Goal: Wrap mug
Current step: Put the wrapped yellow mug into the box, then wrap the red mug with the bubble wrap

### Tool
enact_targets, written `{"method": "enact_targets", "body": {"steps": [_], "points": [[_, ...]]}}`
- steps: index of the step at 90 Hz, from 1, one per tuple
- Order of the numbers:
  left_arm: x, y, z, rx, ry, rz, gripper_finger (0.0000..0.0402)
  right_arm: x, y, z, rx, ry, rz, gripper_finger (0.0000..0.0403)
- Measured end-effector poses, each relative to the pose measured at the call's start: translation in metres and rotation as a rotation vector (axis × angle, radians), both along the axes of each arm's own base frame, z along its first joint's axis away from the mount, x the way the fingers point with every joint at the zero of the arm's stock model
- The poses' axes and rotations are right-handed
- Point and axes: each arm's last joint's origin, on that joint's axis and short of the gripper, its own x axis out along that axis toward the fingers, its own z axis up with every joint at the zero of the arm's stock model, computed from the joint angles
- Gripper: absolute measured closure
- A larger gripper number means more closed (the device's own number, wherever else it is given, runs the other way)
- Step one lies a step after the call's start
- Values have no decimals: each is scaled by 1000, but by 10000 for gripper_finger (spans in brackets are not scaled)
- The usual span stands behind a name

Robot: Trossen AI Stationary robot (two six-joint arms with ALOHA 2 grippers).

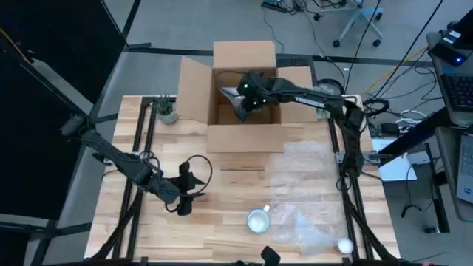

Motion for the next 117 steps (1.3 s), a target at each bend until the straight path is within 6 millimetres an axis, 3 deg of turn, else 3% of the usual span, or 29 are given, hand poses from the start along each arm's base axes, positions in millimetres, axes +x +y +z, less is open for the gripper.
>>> {"method": "enact_targets", "body": {"steps": [24, 41, 49, 68, 84, 100, 107, 117], "points": [[0, 0, 0, -5, 3, -5, 230, 7, -4, -22, 58, 20, -64, 361], [0, 0, 0, -5, 3, -5, 230, 9, -5, -24, 69, 8, -97, 297], [0, 0, 0, -7, 5, -8, 230, 8, -4, -15, 60, -19, -83, 262], [0, -1, 0, -24, 16, -30, 230, -3, 3, 47, 2, -129, -38, 208], [-1, -1, -1, -22, 18, -30, 230, -25, 20, 125, -101, -313, -9, 196], [-1, -1, -1, -23, 19, -29, 230, -62, 65, 192, -163, -429, 84, 201], [-1, -1, -1, -24, 20, -31, 230, -81, 92, 209, -145, -431, 130, 201], [-1, -1, -1, -25, 20, -33, 230, -107, 132, 217, -75, -365, 209, 201]]}}
